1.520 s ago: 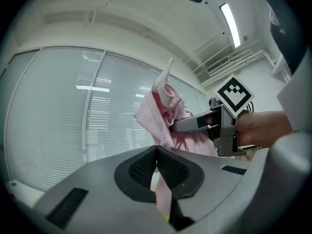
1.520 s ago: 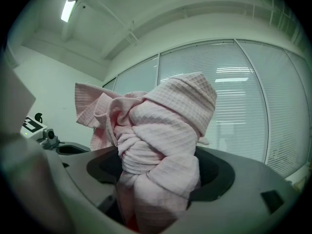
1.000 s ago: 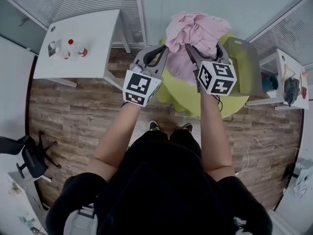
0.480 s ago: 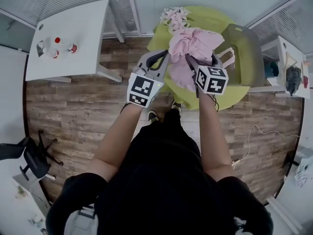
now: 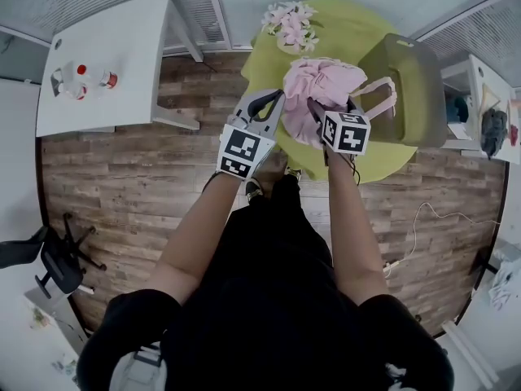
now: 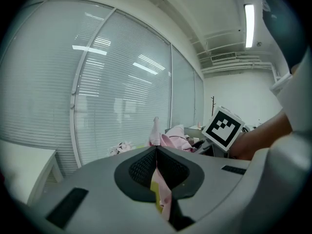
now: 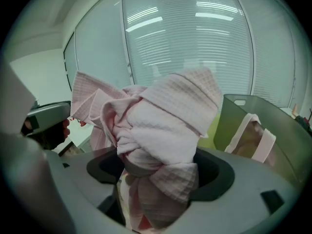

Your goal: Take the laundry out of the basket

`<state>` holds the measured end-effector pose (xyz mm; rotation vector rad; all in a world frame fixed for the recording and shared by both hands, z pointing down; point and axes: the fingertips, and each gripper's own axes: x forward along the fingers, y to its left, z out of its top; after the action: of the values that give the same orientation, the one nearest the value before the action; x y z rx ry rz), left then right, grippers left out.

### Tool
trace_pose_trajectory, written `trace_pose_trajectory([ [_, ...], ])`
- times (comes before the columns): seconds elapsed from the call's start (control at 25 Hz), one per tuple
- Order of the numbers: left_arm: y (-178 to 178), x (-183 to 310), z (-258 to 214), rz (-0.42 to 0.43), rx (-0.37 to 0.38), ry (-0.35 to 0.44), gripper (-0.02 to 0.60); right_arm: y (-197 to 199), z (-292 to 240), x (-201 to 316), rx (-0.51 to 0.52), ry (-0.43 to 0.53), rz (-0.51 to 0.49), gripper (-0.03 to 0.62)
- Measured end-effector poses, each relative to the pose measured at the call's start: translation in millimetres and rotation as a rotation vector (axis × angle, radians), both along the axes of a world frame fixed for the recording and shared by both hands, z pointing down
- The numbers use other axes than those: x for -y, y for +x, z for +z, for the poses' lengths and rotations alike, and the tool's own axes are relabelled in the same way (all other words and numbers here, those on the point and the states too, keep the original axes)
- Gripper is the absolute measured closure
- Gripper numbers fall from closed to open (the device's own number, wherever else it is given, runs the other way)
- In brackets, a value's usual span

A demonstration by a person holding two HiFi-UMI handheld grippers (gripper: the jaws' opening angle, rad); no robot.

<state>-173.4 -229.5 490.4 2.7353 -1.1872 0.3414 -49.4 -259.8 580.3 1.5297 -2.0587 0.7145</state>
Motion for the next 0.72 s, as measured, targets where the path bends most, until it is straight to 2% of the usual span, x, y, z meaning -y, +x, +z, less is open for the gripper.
trace_pose_trajectory([
  [0.44,8.0,26.6,49.6,-0.022,0.007,-0.089,0.571,-0.4,85.3,14.9,-0.005,-0.187,-0.025,0.166],
  [0.72,16.7,45.8,83.4,-0.036,0.025,-0.137,0.571,-2.9,114.4,29.8,-0.009,-0.234,-0.055,0.183],
])
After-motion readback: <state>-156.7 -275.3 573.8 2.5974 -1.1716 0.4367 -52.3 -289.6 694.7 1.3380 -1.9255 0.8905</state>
